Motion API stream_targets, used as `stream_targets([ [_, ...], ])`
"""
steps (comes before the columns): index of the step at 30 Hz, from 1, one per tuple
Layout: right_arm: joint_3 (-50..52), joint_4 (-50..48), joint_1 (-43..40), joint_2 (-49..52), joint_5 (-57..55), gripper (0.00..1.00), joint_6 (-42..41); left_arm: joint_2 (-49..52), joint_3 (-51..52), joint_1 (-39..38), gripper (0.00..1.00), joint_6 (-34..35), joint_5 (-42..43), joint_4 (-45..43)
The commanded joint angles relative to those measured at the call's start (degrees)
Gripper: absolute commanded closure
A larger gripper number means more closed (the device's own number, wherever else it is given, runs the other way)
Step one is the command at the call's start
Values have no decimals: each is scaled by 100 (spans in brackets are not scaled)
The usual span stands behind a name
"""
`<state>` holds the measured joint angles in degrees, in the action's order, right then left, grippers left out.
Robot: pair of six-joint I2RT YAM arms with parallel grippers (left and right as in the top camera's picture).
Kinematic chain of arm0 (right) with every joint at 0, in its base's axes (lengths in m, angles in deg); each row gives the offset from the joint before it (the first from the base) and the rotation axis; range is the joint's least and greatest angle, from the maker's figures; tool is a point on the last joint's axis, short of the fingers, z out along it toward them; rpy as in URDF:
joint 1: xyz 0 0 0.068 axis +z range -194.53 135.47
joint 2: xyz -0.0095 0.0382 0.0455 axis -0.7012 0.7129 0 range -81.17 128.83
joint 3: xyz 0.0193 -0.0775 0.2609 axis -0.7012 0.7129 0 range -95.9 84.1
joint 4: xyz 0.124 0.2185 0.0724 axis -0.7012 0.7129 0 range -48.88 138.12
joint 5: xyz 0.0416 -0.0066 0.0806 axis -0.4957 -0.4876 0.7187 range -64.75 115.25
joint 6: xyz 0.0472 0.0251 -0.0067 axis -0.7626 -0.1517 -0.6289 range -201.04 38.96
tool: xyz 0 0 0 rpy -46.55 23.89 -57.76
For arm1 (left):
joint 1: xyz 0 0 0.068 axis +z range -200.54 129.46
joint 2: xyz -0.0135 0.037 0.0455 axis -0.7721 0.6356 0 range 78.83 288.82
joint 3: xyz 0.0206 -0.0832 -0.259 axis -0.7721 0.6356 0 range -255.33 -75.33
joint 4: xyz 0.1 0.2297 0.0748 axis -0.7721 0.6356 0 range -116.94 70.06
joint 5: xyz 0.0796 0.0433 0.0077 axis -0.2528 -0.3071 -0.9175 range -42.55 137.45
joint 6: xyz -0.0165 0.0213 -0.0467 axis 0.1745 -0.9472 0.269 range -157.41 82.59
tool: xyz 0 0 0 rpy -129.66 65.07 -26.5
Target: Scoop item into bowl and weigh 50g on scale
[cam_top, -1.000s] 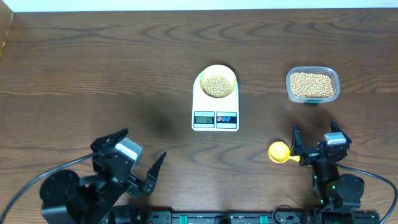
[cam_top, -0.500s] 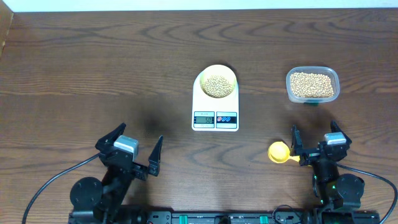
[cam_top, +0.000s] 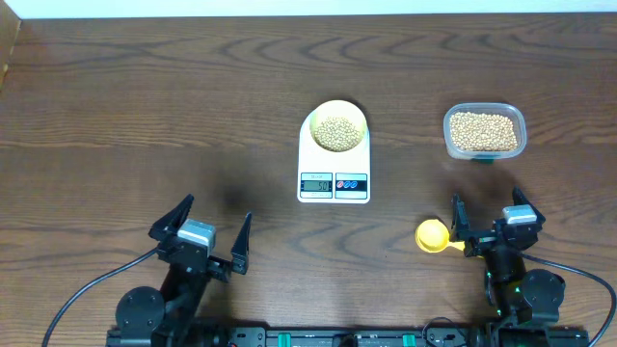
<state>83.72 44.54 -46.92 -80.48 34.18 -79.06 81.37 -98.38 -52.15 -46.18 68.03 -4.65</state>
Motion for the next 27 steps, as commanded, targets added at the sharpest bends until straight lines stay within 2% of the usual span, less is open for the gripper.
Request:
stream_targets([
  [1,7,28,39,-37,-63,1,68,-190,136,-9,2,57,-81,-114],
  [3,7,28,39,-37,-63,1,68,-249,219,-9,2,107,-90,-260],
  [8,7,28,39,-37,-66,1,68,-245,313,-9,2,737,-378,-487],
  [14,4,28,39,-37,-66,1,68,-245,605,-7,2,737,-378,-697],
  [23,4,28,39,-37,-66,1,68,-247,1703,-7,2,741,-678,-2103],
  [27,7,28,42,-37,-66,1,68,-247,1947,-9,2,739,-734,-2328],
])
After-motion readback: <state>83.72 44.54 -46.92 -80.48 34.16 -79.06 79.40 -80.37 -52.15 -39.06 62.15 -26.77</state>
